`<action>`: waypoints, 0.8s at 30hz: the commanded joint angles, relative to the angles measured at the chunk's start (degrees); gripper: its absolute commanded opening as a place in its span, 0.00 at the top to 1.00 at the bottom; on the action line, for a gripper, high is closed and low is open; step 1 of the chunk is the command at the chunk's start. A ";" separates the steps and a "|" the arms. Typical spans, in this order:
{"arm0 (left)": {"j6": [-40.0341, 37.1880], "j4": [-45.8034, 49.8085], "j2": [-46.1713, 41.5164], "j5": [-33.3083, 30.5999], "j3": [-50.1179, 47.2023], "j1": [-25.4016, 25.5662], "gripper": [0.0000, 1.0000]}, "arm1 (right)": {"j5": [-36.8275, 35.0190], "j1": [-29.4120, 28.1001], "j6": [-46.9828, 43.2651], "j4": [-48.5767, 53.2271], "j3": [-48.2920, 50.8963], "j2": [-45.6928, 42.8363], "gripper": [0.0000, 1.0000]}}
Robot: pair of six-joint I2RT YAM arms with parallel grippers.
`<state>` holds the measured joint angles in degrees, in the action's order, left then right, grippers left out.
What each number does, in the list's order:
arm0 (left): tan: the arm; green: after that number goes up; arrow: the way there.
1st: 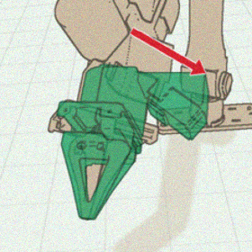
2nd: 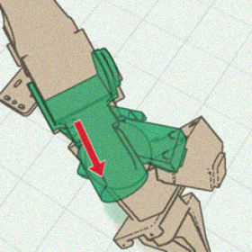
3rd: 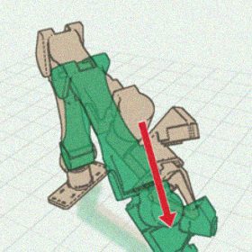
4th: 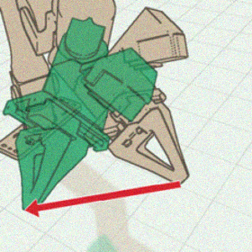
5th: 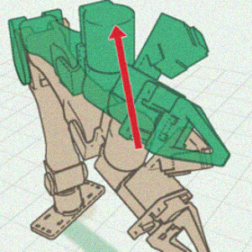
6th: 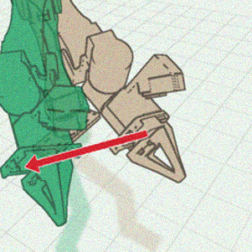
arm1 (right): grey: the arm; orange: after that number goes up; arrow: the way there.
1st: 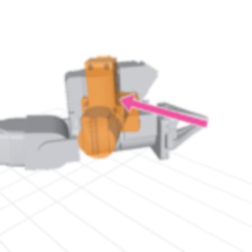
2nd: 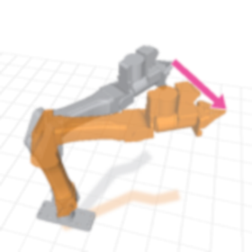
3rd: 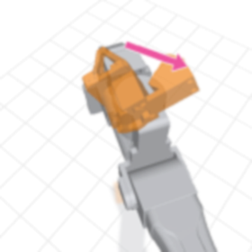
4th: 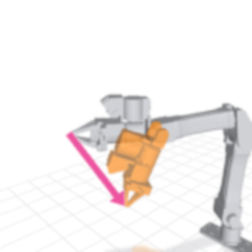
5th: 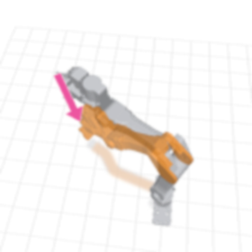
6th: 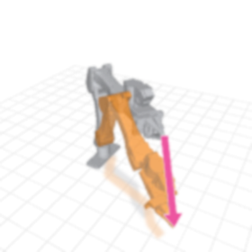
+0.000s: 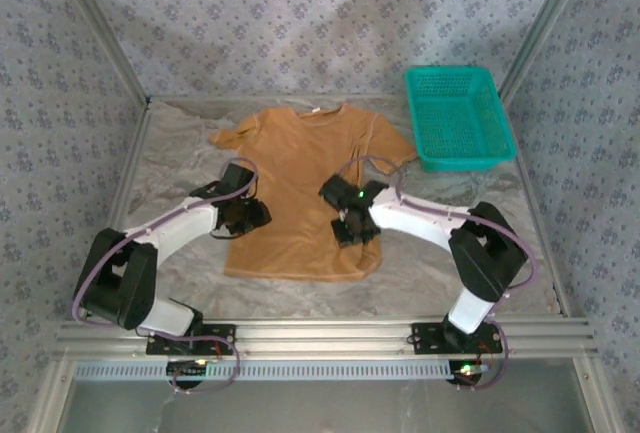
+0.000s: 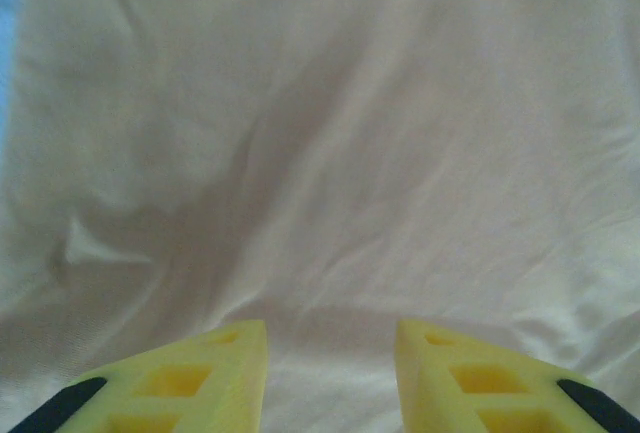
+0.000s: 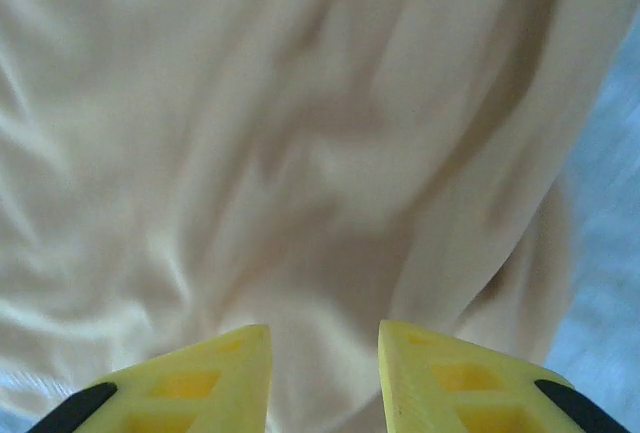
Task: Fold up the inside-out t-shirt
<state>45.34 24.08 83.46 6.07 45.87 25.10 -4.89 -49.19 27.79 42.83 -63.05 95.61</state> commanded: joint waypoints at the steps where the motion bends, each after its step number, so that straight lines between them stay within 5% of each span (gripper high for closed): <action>1: 1.35 -2.40 2.74 0.57 0.31 0.12 0.64 | -4.34 -3.83 5.46 2.02 3.58 -5.72 0.65; 9: 2.38 -3.14 6.69 0.00 3.68 -0.67 0.65 | -3.52 -11.14 12.04 2.56 10.66 -10.43 0.61; 16: 2.80 -2.68 4.96 0.00 2.78 -0.58 0.65 | -2.05 -11.39 13.17 -2.56 14.47 -7.83 0.58; 24: 1.46 -0.54 1.99 -2.43 1.42 -0.09 0.65 | -0.61 -10.59 11.73 -6.44 14.28 -2.65 0.68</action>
<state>47.55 21.45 86.98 5.37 48.05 24.77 -6.24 -60.25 39.31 37.89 -49.12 90.98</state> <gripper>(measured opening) 0.349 0.336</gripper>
